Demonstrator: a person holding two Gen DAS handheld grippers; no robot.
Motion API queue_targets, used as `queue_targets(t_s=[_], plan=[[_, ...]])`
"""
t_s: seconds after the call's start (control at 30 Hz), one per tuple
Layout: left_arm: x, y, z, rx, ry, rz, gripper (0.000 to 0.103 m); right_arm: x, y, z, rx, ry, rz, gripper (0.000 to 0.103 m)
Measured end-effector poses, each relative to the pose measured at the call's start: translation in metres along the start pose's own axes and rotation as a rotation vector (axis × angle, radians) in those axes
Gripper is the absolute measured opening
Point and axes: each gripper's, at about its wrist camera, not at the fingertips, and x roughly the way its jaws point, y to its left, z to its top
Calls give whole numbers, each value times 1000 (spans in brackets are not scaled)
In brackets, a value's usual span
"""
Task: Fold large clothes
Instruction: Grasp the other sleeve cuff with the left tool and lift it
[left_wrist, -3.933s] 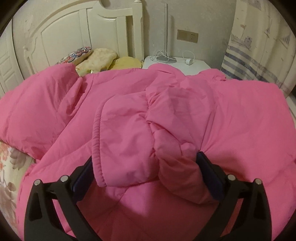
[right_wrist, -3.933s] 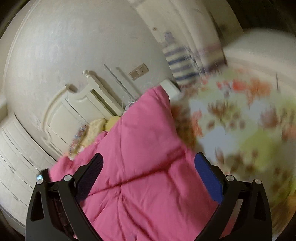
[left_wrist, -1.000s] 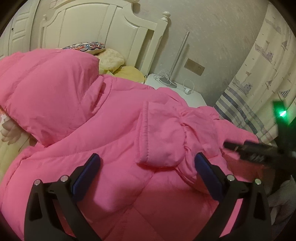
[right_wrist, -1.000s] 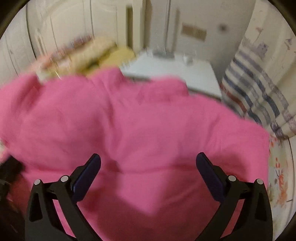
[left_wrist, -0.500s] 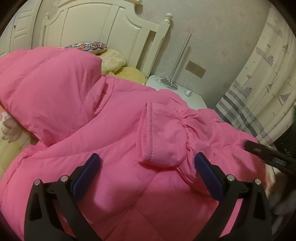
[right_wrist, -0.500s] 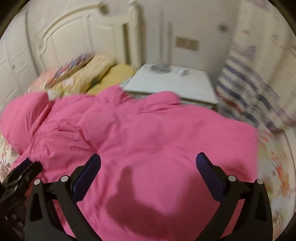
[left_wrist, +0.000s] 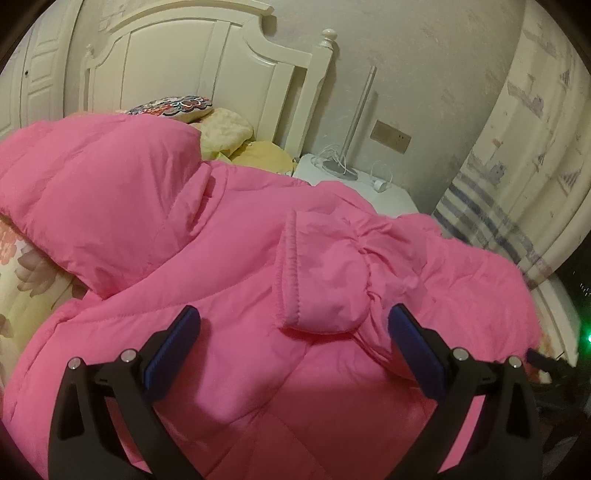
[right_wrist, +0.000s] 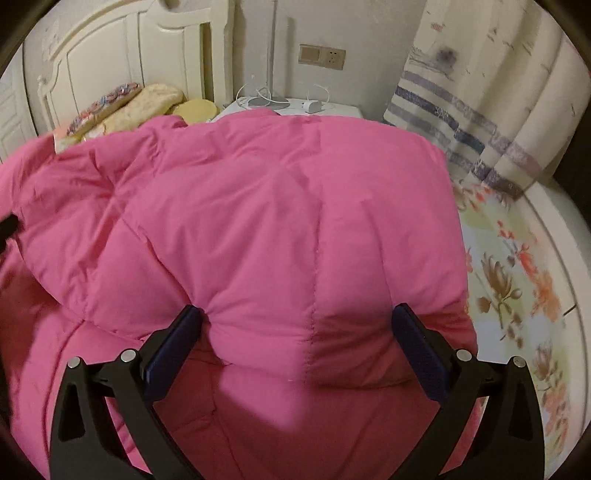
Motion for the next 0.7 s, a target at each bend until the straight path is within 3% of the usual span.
queue_targets(t_s=[0.17, 0.27, 0.37, 0.5, 0.57, 0.67, 0.7], plan=[[-46, 61, 24, -225, -58, -72, 101, 2, -13, -3, 39, 0, 59, 99], [-79, 139, 43, -437, -123, -93, 101, 2, -13, -2, 29, -1, 47, 99], [-101, 237, 56, -655, -179, -18, 101, 3, -13, -2, 30, -2, 47, 99], [-105, 327, 65, -805, -205, 119, 100, 3, -13, -1, 30, -2, 47, 99], [-97, 364, 72, -844, -199, 146, 91, 2, -12, -1, 31, -4, 46, 99], [-88, 388, 81, -862, -199, 136, 70, 2, -11, -2, 32, -2, 47, 99], [-83, 394, 84, -877, -195, 128, 59, 2, -12, -2, 32, -2, 48, 99]])
